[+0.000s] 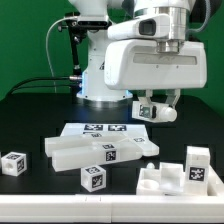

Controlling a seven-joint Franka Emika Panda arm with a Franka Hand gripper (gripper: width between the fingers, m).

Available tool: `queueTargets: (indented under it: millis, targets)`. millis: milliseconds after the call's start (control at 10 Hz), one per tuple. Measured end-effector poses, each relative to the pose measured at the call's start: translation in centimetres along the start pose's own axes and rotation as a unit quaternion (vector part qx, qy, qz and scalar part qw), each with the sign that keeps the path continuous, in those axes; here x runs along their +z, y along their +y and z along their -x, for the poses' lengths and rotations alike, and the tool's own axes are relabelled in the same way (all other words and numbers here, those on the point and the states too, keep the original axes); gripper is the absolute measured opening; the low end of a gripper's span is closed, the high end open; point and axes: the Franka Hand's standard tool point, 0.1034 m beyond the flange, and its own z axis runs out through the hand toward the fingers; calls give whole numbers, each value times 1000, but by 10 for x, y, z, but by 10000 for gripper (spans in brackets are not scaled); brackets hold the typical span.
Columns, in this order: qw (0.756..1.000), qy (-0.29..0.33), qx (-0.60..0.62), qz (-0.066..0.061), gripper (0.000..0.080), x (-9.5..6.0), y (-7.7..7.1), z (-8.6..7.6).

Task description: Assemble chair

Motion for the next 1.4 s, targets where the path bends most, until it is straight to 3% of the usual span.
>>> queueTargets:
  millis: [200,300,500,600,800,900,1000,1100,1300,1400]
  targets:
    - [996,-4,-85,6,284,3,-4,0]
    - [989,-8,-148,10,284,10,-21,-3]
    - [971,-10,-237,4,284,15,-68,-18]
    - [965,-12,-262,-1,284,19,-83,-21]
    - [947,-16,-321,3,284,19,-70,-16]
    - [938,-18,-345,5,284,20,-70,-16]
    - [922,-21,-386,6,284,21,-68,-15]
    - [883,-29,-468,6,284,25,-72,-12]
    - [815,-43,-578,-1,284,38,-98,-12]
    - [797,-44,-602,-10,284,46,-110,-5]
